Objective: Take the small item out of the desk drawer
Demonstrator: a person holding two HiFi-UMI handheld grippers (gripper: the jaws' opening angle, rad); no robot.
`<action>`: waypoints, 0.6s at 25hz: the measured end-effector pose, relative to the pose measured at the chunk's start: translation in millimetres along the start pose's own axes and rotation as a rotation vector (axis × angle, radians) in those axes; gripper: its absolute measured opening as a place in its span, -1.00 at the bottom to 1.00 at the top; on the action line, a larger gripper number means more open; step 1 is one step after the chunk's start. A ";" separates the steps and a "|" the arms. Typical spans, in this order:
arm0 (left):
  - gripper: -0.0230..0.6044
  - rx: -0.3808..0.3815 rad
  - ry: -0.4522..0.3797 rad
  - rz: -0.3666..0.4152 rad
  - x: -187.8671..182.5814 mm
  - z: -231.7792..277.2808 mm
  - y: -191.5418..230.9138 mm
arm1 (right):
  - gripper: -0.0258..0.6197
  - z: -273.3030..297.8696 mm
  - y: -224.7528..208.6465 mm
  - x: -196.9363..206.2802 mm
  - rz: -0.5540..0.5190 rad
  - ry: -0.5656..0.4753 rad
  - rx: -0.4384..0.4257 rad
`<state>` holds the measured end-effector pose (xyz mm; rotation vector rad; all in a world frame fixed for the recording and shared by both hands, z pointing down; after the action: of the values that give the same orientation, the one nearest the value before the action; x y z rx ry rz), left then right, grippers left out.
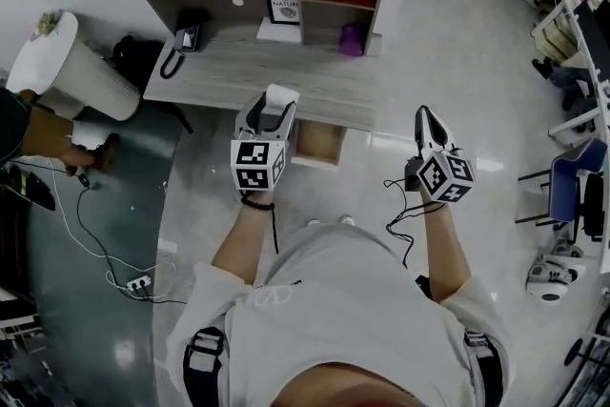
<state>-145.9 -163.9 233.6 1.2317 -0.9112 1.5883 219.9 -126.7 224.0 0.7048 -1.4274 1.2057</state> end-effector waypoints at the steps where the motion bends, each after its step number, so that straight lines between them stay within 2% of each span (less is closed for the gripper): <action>1: -0.15 -0.002 -0.016 -0.002 -4.5 -2.0 1.6 | -0.92 -2.5 0.1 -2.7 0.000 -0.007 0.001; 7: -0.15 -0.006 -0.107 -0.018 -28.8 -14.0 7.8 | -0.92 -15.9 -3.0 -30.2 -0.029 -0.080 0.026; 15: -0.15 -0.034 -0.196 -0.037 -50.0 -34.7 15.4 | -0.92 -36.4 -11.5 -59.7 -0.011 -0.140 0.040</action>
<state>-166.3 -147.4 176.6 1.3896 -1.0287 1.4353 257.1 -107.9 166.7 0.8371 -1.5157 1.1984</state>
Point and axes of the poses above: the fingertips, and each gripper's own axes: z forward along the fingers, y to its left, x out of its underside, the point moved 9 cm from there along -z, backward along the fingers, and after that the axes turned 5 degrees about -x, right-handed, at the moved point
